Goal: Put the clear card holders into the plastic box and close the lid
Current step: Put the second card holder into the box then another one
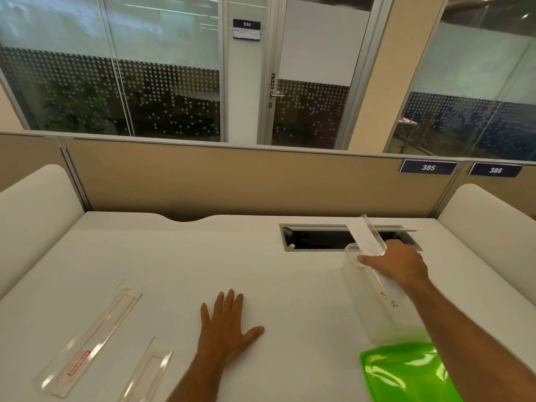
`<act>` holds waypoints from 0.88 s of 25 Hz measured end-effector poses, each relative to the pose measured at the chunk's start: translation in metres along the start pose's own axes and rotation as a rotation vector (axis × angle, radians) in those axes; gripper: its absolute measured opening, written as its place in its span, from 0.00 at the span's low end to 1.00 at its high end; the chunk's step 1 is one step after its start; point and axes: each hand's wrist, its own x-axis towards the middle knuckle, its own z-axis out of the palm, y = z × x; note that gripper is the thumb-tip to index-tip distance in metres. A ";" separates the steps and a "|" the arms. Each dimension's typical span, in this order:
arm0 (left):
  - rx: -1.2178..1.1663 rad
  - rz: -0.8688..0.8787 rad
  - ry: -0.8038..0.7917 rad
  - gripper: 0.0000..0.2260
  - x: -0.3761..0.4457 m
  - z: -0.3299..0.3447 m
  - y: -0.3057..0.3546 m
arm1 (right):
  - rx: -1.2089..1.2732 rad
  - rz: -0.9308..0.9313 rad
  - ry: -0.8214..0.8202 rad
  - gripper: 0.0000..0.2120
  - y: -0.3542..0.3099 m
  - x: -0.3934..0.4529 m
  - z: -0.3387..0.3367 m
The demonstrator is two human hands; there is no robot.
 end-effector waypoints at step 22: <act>0.051 -0.008 0.138 0.45 0.004 0.015 0.002 | -0.210 0.221 -0.147 0.30 0.070 0.011 0.063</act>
